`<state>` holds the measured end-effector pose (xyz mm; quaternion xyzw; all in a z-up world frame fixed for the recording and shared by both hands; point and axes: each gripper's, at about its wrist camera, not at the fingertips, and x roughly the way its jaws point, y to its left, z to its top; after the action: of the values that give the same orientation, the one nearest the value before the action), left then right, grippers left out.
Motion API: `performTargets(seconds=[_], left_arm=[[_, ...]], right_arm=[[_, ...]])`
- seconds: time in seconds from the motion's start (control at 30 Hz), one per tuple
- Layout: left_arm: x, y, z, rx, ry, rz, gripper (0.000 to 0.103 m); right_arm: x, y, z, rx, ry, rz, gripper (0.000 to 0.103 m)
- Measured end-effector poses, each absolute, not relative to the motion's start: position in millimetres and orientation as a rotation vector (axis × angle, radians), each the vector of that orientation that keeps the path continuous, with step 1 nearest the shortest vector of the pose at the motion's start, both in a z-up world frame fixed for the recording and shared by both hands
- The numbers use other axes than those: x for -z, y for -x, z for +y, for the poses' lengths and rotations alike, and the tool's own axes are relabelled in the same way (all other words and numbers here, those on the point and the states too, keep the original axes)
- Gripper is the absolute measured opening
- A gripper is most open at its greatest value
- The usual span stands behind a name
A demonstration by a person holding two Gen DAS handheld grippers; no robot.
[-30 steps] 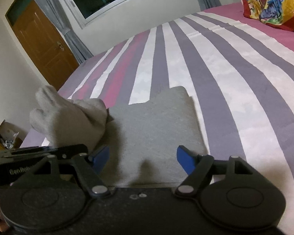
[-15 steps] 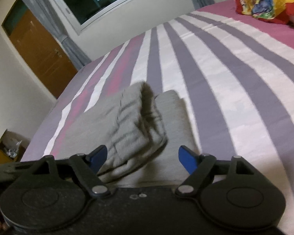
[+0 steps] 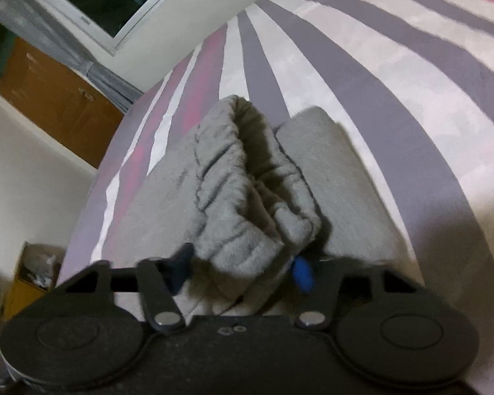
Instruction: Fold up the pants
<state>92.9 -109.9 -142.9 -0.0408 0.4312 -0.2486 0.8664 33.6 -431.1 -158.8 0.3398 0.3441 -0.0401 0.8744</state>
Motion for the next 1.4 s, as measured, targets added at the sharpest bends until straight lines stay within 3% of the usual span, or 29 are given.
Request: performTargets(seconds=[0.27,0.57,0.73,0.8,0.87,0.93,1.07,1.27,1.4], left_arm=[[132,-87,-113,0.539,0.084,0.86,0.024],[143,-78,-136,0.572,0.011,0.891,0.024],[139,-80,-134,0.565,0.022,0.897,0.024],[133,-79,-131,0.565,0.034,0.891,0.024],[126,-78,-128,0.559,0.04,0.867,0.024],[120,-79,-128,0.547,0.037,0.85,0.024],[129,-88,-135,0.511,0.014,0.905,0.024],[149,-89,-133,0.499,0.049,0.941,0.024],[152,-88,-134,0.501,0.055,0.943,0.024]], right_arm=[[106,-5,-408,0.03,-0.483,0.558,0.045],[161,16,-447,0.165,-0.628,0.654,0.045],[143,12,-445,0.176,-0.57,0.654,0.06],[125,19,-442,0.21,-0.517,0.607,0.072],[110,20,-436,0.214,-0.463,0.545,0.078],[97,16,-427,0.188,-0.399,0.52,0.075],[94,-8,-406,0.119,-0.242,0.569,0.055],[151,-15,-397,0.136,-0.046,0.723,0.054],[158,-12,-399,0.133,-0.025,0.707,0.054]])
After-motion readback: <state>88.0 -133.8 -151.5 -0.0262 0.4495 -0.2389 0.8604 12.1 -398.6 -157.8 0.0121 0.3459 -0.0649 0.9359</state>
